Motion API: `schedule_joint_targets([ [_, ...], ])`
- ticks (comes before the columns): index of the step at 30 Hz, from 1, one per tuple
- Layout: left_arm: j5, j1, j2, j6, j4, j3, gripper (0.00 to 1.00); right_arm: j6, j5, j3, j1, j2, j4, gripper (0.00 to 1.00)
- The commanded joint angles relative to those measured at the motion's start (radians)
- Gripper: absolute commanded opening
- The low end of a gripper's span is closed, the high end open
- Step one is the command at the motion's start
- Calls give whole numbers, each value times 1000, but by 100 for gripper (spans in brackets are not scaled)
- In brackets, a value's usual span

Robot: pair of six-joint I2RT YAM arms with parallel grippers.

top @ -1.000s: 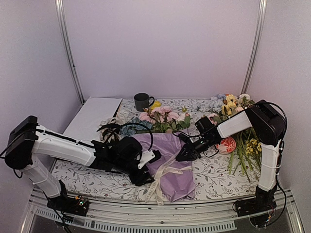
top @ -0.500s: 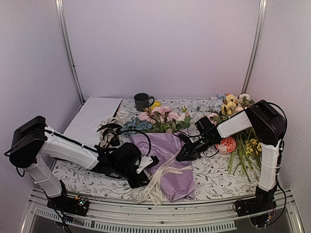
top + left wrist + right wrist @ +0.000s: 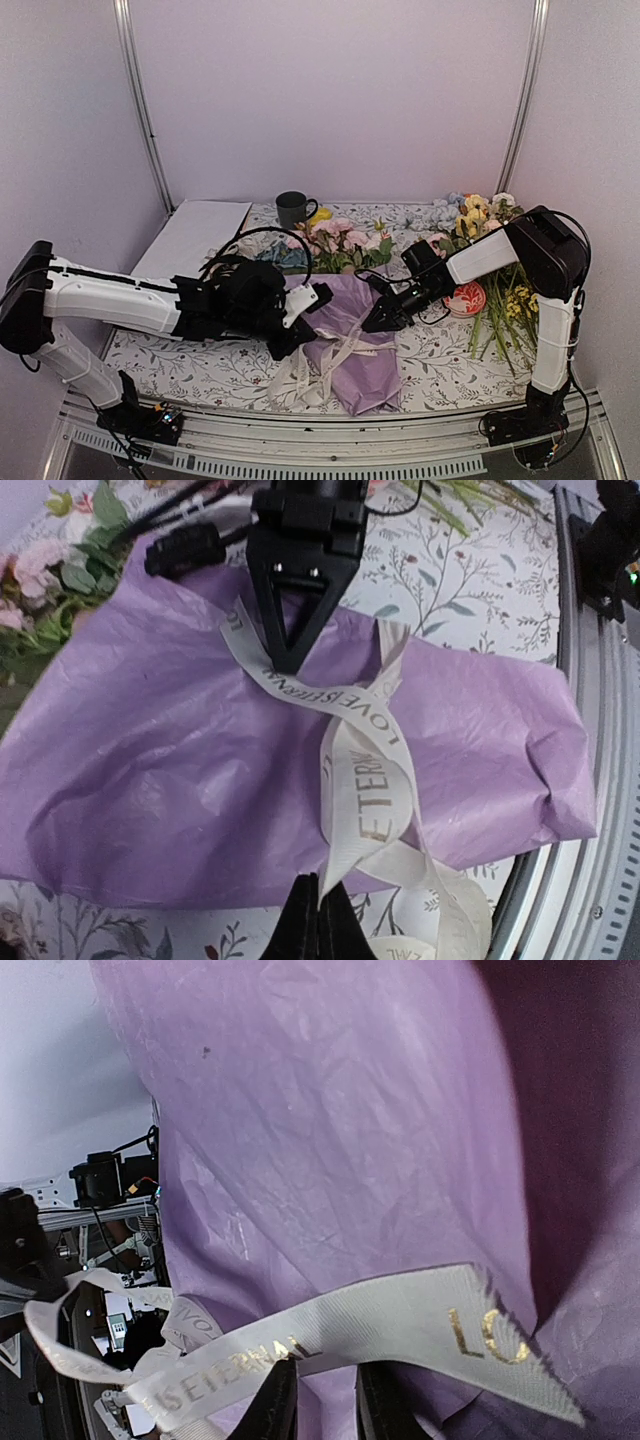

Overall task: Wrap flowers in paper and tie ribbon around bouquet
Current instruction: Cross the ribbon over the folded bouquet.

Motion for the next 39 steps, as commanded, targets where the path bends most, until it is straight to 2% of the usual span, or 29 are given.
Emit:
schedule_joint_targets([
  [1,-79,9,-15,118,-19,69,0,-11,50,-15,7,13,-15,23],
  [11,-214,18,24,310,-39,276,0,-13,54,-19,7,17,-16,22],
  [17,-272,17,61,364,-48,353,0,-14,58,-26,7,14,-18,22],
  [20,-189,11,61,333,-79,406,0,-14,60,-29,8,14,-17,22],
  [23,62,-6,61,298,-155,456,0,-14,62,-30,7,15,-17,22],
  [26,248,-35,51,291,-180,432,0,-12,60,-27,7,18,-16,22],
  [29,355,-55,52,278,-189,388,0,-12,60,-26,7,19,-15,22],
  [31,388,-66,64,276,-208,369,0,-13,59,-28,7,18,-16,22],
  [39,355,-85,178,290,-319,367,0,-12,58,-30,7,17,-16,22],
])
